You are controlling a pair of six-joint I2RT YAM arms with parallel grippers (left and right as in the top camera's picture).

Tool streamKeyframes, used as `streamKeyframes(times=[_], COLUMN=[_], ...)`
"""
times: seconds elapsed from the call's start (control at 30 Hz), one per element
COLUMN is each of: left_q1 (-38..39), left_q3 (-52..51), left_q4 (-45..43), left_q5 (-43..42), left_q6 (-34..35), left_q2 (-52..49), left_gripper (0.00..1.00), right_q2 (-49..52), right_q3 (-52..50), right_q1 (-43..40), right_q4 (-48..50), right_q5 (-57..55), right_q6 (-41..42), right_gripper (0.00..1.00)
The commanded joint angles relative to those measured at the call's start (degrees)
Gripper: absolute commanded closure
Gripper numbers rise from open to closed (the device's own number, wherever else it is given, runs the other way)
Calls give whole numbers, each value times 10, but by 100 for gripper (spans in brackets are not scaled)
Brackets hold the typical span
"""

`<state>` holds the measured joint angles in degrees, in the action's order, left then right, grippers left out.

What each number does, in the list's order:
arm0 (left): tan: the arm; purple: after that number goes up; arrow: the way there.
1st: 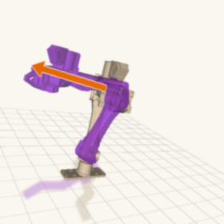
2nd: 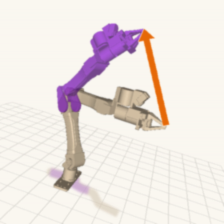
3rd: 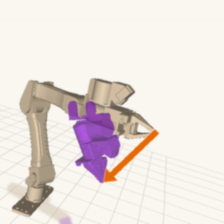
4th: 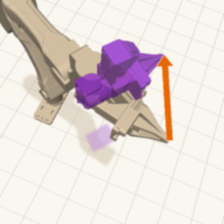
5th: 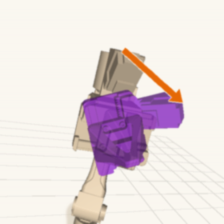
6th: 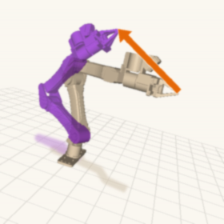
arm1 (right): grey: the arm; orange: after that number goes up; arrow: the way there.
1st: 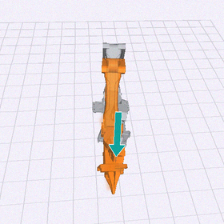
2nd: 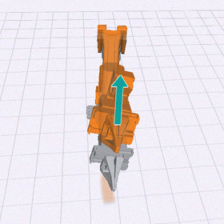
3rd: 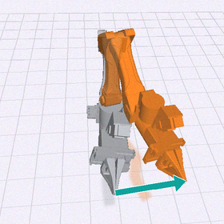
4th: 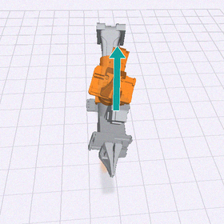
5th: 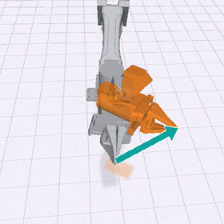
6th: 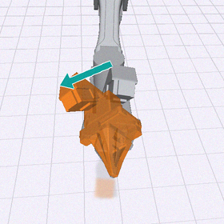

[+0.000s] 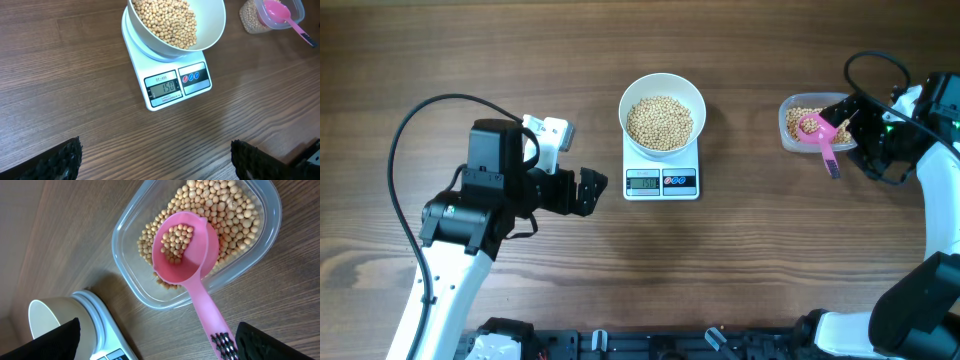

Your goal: Scoop item into bowl and weigh 150g on scale

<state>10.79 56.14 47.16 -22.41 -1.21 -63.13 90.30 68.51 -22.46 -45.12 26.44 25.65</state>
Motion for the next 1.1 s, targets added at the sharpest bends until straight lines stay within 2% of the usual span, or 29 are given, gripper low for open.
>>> streamKeyframes(times=[0.0, 0.17, 0.47, 0.67, 0.83, 1.07], left_q1=[-3, -3, -3, -3, -3, -3], left_q3=[1, 1, 1, 1, 1, 1], left_q4=[0, 0, 0, 0, 0, 0], left_q5=[-7, -7, -7, -7, -7, -7], left_q6=[0, 0, 0, 0, 0, 0], left_q2=[-3, -3, -3, -3, -3, -3], left_gripper=[0, 0, 0, 0, 0, 0], right_q2=[-13, -13, -75, -149, -241, -365], right_q3=[11, 11, 11, 9, -34, -132], right_q1=[2, 4, 29, 80, 97, 98], right_q4=[-2, -2, 27, 39, 115, 151], right_q5=[-12, -28, -45, -119, -125, -125], right_q6=[0, -3, -99, -148, -179, -192], right_gripper=[1, 0, 0, 0, 0, 0])
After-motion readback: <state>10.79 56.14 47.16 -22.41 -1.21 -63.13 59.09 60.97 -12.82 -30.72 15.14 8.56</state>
